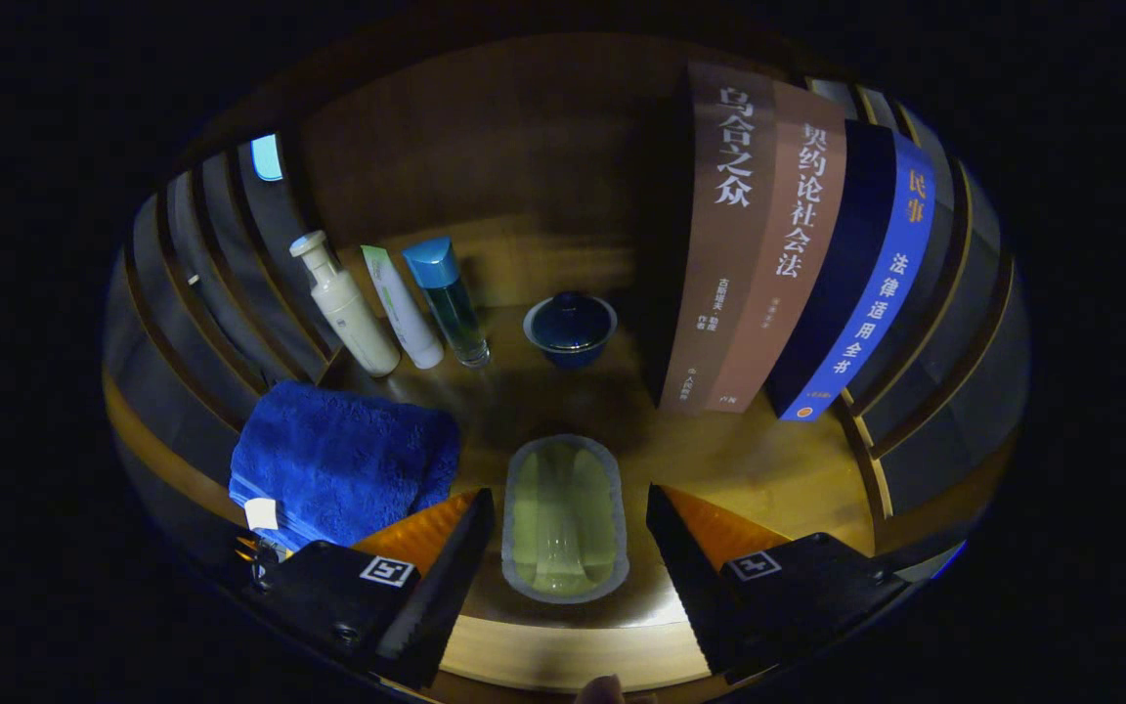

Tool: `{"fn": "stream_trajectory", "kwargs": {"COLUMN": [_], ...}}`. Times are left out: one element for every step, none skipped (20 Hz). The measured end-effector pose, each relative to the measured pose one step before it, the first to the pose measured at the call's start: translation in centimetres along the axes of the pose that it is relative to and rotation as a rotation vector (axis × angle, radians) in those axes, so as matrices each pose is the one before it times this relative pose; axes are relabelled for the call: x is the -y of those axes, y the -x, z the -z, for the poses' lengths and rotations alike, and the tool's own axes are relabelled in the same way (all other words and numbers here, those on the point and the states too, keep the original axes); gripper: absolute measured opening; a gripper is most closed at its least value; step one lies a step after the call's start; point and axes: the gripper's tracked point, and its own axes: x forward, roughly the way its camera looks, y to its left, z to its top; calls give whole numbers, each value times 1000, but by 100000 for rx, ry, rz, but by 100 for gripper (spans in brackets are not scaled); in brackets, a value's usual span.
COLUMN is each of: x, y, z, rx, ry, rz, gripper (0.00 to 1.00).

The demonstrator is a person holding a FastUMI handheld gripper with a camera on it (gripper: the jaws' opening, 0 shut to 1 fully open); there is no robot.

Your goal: Pull open the drawer, take out the items inside it, and place them on the countertop above the cabinet.

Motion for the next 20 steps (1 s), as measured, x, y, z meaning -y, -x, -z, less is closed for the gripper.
{"fn": "stream_trajectory", "kwargs": {"x": [-83, -67, 111, 170, 72, 32, -96, -274, -147, -198, -308, -259, 86, -79, -162, -469, -85, 293, -69, -297], "y": [529, 648, 601, 831, 894, 764, 846, 1149, 1028, 1186, 1334, 1370, 1475, 1641, 1528, 1688, 1578, 1819, 1921, 1616], "z": [134, 256, 343, 380, 329, 260, 253, 204, 127, 1, -121, -251, -335, -101, 22, 124, 112, 386, 314, 538], "rx": [1401, 1349, 1307, 1674, 2432, 2790, 2725, 2975, 3304, 3773, 4356, 4942, 5448, 5664, 4796, 5181, 4456, 4150, 3708, 2833], "ry": [157, 473, 519, 425, 288, 118, -26, 52, 596, 681, 397, -196, -653, -22, 970, 1033, 2015, 1220, -529, -863], "rz": [-231, -50, 736, 801, 167, 267, -304, -724, -467, -616, -865, -740, 700, 318, 71, -96, 830, 1767, 1015, 274], "gripper": [99, 99, 99, 100, 99, 99, 99, 99, 100, 99, 99, 99, 99, 99, 99, 99, 99, 99, 99, 100]}}
